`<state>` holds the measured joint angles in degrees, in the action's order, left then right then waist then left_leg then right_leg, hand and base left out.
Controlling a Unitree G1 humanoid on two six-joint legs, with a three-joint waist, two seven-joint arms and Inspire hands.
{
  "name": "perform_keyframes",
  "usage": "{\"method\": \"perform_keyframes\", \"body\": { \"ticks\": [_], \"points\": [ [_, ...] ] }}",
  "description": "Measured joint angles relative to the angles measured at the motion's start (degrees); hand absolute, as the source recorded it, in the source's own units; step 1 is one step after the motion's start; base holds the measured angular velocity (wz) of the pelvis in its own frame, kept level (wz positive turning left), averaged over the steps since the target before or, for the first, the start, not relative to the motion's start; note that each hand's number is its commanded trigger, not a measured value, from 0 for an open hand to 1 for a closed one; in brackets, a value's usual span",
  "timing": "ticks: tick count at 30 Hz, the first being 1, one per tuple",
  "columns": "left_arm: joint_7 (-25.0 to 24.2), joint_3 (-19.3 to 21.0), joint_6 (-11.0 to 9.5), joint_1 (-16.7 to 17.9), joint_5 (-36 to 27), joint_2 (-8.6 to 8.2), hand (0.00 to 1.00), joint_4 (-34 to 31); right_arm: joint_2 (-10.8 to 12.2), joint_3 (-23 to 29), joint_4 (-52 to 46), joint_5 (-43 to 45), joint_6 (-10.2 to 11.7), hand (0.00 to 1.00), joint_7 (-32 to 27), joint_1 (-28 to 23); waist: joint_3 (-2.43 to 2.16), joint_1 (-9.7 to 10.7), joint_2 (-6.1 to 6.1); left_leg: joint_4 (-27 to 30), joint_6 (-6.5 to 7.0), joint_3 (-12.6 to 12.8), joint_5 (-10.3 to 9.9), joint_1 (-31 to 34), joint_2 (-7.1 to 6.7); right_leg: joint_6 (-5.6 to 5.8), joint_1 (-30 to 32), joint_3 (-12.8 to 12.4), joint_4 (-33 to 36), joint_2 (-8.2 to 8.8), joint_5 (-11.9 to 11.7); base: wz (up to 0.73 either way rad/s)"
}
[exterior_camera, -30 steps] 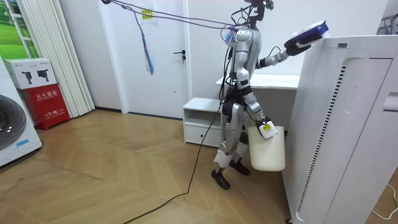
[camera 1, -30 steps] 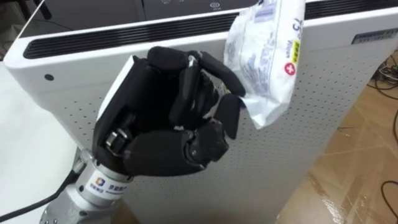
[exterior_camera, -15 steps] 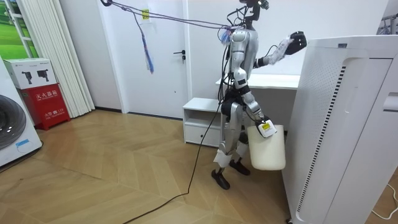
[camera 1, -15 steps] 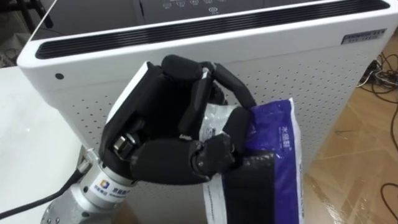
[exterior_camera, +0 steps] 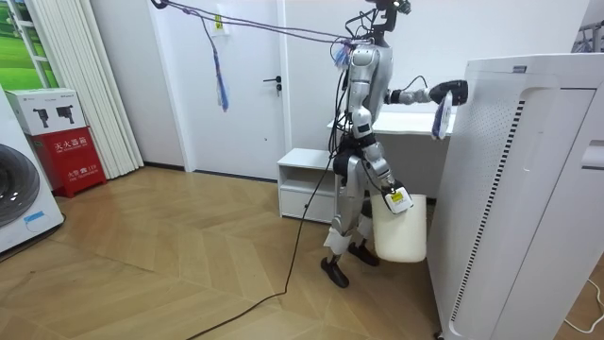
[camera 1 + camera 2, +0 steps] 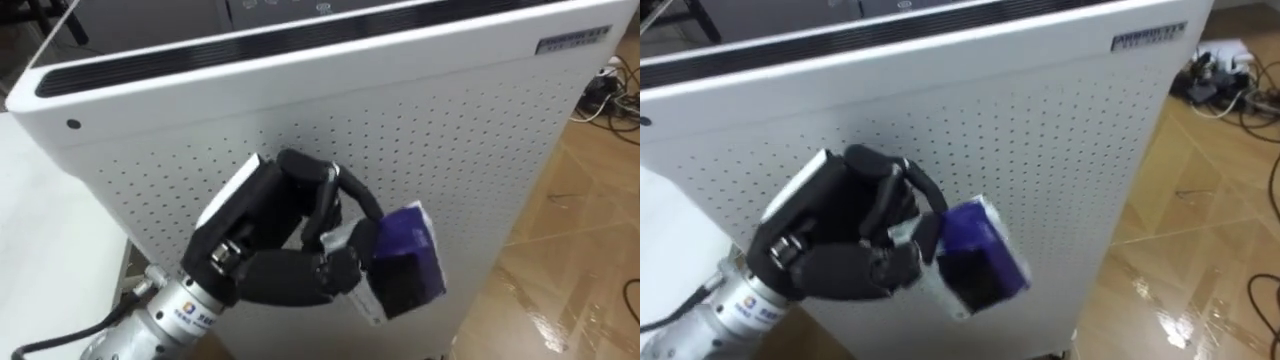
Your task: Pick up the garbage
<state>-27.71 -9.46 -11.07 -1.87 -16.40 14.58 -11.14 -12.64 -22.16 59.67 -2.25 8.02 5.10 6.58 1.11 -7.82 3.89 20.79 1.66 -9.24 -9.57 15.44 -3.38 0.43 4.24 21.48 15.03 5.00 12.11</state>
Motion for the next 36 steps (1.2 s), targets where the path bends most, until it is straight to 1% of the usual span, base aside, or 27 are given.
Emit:
{"method": "perform_keyframes", "body": {
  "ticks": [2, 4, 5, 7, 8, 12, 13, 17, 19, 20, 21, 22, 23, 25, 27, 30, 32, 34, 36],
  "points": [
    [0.3, -0.2, 0.0, 0.1, 2.6, -0.06, 1.00, 2.3, 0.3, -0.1, 0.1, 0.0, 0.0, 1.00, 0.0, 0.0, -0.01, 0.3, 0.02, 0.0, -0.01, 0.8, 0.0, -0.1, 0.22, -0.04, -0.1, 0.1, 0.0, -0.05, 0.0, -0.05],
    [2.2, -1.3, 0.0, 0.4, 5.6, -0.15, 1.00, 5.1, 0.4, -0.1, 0.1, 0.1, 0.0, 1.00, -0.2, 0.3, 0.01, 1.0, 0.02, -0.1, -0.01, 1.5, 0.0, 0.2, 0.45, -0.05, 0.1, 0.1, -0.2, -0.16, 0.0, -0.02],
    [2.5, -1.7, 0.0, 0.4, 6.2, -0.15, 1.00, 5.8, 0.4, -0.1, 0.1, 0.1, 0.0, 1.00, -0.3, 0.3, 0.00, 1.0, 0.02, -0.1, -0.01, 1.7, 0.0, 0.3, 0.51, -0.05, 0.3, 0.1, -0.2, -0.18, 0.0, 0.00],
    [3.7, -3.3, 0.0, 0.4, 7.0, -0.35, 1.00, 8.3, 0.3, -0.2, 0.4, 0.1, 0.0, 1.00, -0.3, 0.3, 0.05, 1.7, 0.10, 0.0, 0.03, 2.9, 0.0, 1.3, 0.80, -0.19, 1.2, -0.1, -0.1, -0.15, 0.1, 0.00],
    [4.0, -3.8, 0.0, 0.4, 7.0, -0.42, 1.00, 9.0, 0.3, -0.3, 0.4, 0.1, 0.0, 1.00, -0.4, 0.1, 0.04, 1.7, 0.10, 0.0, 0.05, 3.1, 0.0, 1.5, 0.83, -0.20, 1.5, -0.2, 0.1, -0.12, 0.1, 0.00],
    [6.4, -5.9, -0.1, 0.4, 7.2, -0.33, 1.00, 12.4, 0.2, -0.2, 0.2, 0.0, 0.0, 1.00, -0.8, 0.1, 0.10, 2.3, 0.02, 0.4, 0.20, 4.9, 0.1, 3.1, 1.31, -0.22, 3.9, -1.2, 1.5, 0.09, 0.1, -0.12],
    [7.3, -6.5, -0.7, 0.5, 8.4, -0.36, 1.00, 13.7, 0.4, -0.1, 0.0, 0.1, 0.0, 1.00, -0.8, 0.2, 0.10, 2.7, 0.01, 0.3, 0.37, 5.4, 0.2, 3.4, 1.40, -0.23, 4.5, -1.4, 2.0, 0.22, 0.2, -0.13],
    [7.5, -7.6, -0.8, 1.4, 13.1, -0.67, 1.00, 18.1, 0.3, 1.0, -2.7, 0.3, 0.0, 1.00, -0.7, 0.2, 0.15, 3.4, -0.05, 0.6, 0.51, 6.4, 0.5, 5.6, 1.54, -0.56, 8.2, -2.4, 4.5, 0.83, 0.7, -0.16],
    [8.2, -8.7, -0.8, 1.4, 16.3, -1.68, 1.00, 19.9, 0.5, 1.0, -4.3, 0.4, 0.1, 1.00, -0.7, 0.4, 0.22, 3.9, -0.12, 1.3, 0.61, 7.2, 0.8, 8.2, 1.61, -0.75, 11.4, -2.7, 6.5, 1.22, 1.0, -0.06],
    [8.4, -8.9, -0.8, 1.5, 17.0, -2.05, 1.00, 20.4, 0.6, 1.0, -4.3, 0.4, 0.1, 1.00, -0.7, 0.6, 0.24, 4.0, -0.15, 1.4, 0.65, 7.4, 1.0, 8.8, 1.60, -0.77, 12.2, -2.9, 7.0, 1.32, 1.0, -0.03],
    [9.1, -9.5, -0.8, 1.5, 17.3, -2.95, 1.00, 21.6, 0.5, 1.0, -4.3, 0.3, 0.1, 1.00, -0.7, 0.8, 0.34, 4.1, -0.26, 1.6, 0.72, 7.7, 1.1, 9.4, 1.58, -0.83, 13.1, -3.2, 7.9, 1.54, 1.1, -0.09],
    [9.8, -10.3, -0.8, 1.6, 17.8, -3.09, 1.00, 22.6, 0.9, 1.0, -4.2, 0.3, 0.1, 1.00, -0.8, 0.9, 0.56, 4.3, -0.60, 1.7, 0.75, 8.3, 1.1, 9.4, 1.59, -0.88, 13.5, -3.7, 8.7, 1.82, 1.5, -0.10],
    [10.1, -10.6, -0.9, 1.7, 18.3, -3.10, 1.00, 22.9, 1.3, 1.0, -4.2, 0.3, 0.1, 1.00, -0.9, 0.9, 0.65, 4.5, -0.72, 1.9, 0.77, 8.6, 1.1, 9.4, 1.60, -0.90, 13.7, -3.9, 8.9, 1.88, 1.7, -0.05],
    [11.5, -11.7, -1.4, 1.7, 18.3, -3.44, 1.00, 24.8, 1.4, 1.3, -4.2, 0.6, 0.2, 1.00, -0.9, 1.3, 0.70, 5.5, -0.74, 2.2, 0.89, 8.9, 1.2, 10.1, 1.65, -0.97, 14.2, -3.9, 9.1, 1.84, 1.7, 0.02],
    [12.6, -12.4, -2.1, 1.7, 19.2, -3.57, 1.00, 26.2, 1.7, 1.6, -4.2, 1.1, 0.2, 1.00, -0.9, 1.3, 0.79, 5.9, -0.85, 2.6, 0.93, 9.1, 1.2, 10.8, 1.67, -0.99, 15.0, -4.3, 9.7, 1.91, 1.9, 0.00],
    [13.7, -13.8, -3.1, 1.7, 19.8, -3.89, 1.00, 28.2, 1.8, 2.2, -4.2, 1.8, 0.2, 1.00, -1.0, 1.4, 0.81, 6.0, -0.82, 2.8, 1.00, 9.2, 1.3, 12.4, 1.73, -0.99, 16.8, -4.4, 10.2, 1.95, 2.0, 0.00],
    [13.7, -14.6, -3.2, 1.7, 19.8, -3.86, 1.00, 29.4, 1.8, 2.4, -4.2, 2.2, 0.2, 1.00, -1.2, 1.4, 0.81, 6.0, -0.82, 3.0, 1.01, 9.2, 1.3, 12.9, 1.74, -1.03, 17.5, -4.6, 10.8, 1.96, 2.0, -0.03],
    [14.0, -15.3, -3.3, 2.2, 19.8, -3.60, 1.00, 29.7, 1.9, 2.9, -4.2, 2.2, 0.2, 1.00, -1.2, 1.6, 0.82, 5.9, -0.85, 3.1, 1.00, 9.9, 1.4, 13.7, 1.79, -1.05, 19.0, -5.6, 11.4, 1.95, 2.0, -0.14],
    [14.6, -15.9, -3.4, 2.1, 19.8, -3.58, 1.00, 30.0, 2.0, 2.9, -4.2, 2.0, 0.2, 1.00, -1.2, 1.9, 0.81, 5.9, -0.87, 3.0, 1.04, 10.6, 1.4, 14.4, 1.81, -1.10, 20.1, -6.1, 11.9, 2.08, 2.1, -0.14]
  ]
}}
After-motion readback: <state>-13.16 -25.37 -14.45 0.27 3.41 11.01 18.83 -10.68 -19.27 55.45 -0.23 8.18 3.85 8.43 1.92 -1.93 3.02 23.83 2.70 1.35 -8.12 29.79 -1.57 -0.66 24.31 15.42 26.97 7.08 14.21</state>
